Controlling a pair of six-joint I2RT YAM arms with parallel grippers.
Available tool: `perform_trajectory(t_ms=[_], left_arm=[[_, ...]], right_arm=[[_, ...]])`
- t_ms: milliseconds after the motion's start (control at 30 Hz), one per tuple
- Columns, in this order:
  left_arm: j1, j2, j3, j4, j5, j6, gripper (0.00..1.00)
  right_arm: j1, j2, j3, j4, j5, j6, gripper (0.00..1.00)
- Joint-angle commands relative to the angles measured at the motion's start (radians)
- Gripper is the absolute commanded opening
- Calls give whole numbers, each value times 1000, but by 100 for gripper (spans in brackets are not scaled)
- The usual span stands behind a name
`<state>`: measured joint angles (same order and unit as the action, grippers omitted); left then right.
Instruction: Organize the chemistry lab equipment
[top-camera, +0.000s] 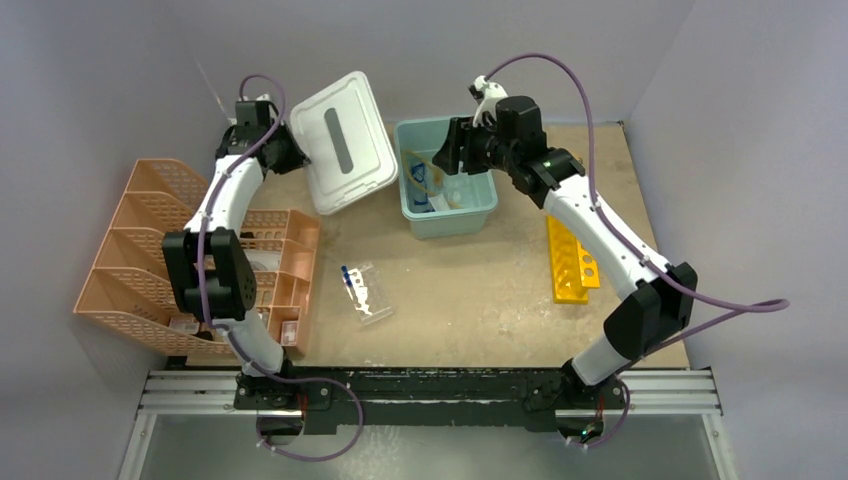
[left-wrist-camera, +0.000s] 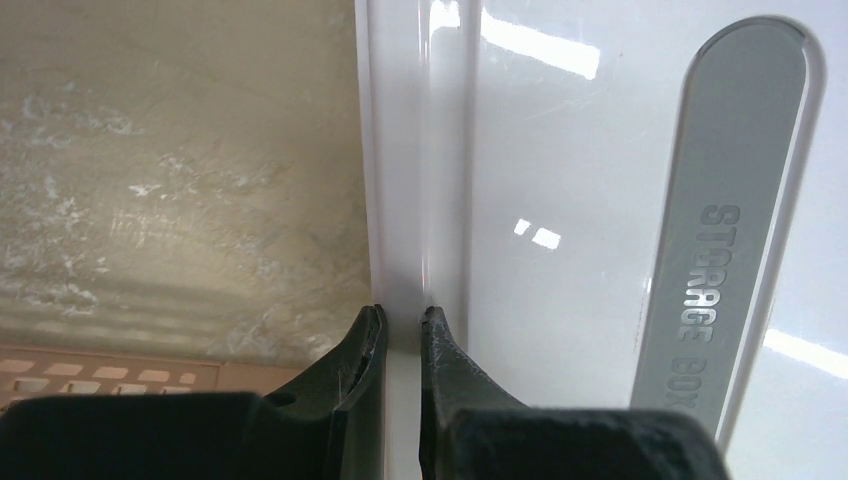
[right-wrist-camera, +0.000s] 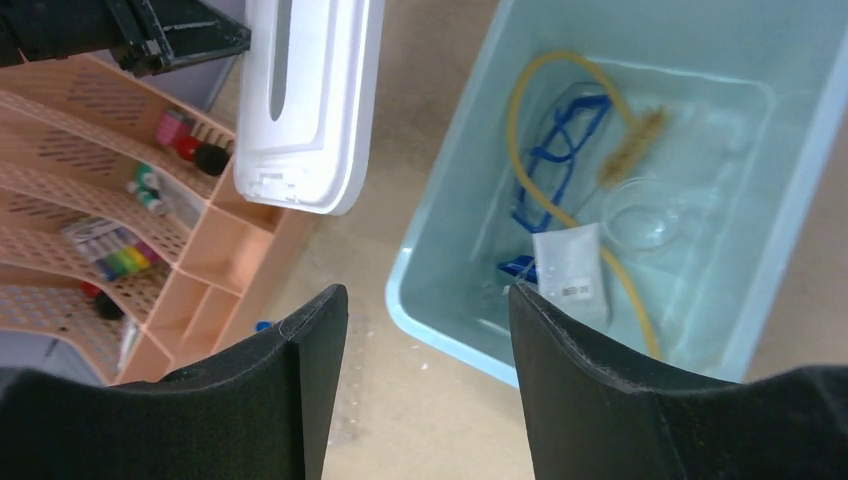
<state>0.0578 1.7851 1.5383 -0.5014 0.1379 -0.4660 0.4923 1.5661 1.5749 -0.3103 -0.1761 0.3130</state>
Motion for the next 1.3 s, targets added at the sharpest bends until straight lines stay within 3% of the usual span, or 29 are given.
perform_trajectory(t_ms=[0,200,333,567,867,1267], left_arm=[[0,-104,-1,114,133,-59,0],[-92,-130,-24,162,123,-145,0],[-184,-103,16,129,39,-162,0],[-285,-40,73,81,-12,-232,0],[-425,88,239,-69,-189,-230,0],[-486,287,534,-245,-302,-177,0]], right_arm=[[1,16,66,-10,-118,130,63],[0,-13,83,40,-72,148,66],[-2,-60,70,50,35,125,70],[-27,-81,71,-56,180,59,72],[-87,-72,19,-132,192,-6,72],[-130,17,-54,-73,247,5,67]])
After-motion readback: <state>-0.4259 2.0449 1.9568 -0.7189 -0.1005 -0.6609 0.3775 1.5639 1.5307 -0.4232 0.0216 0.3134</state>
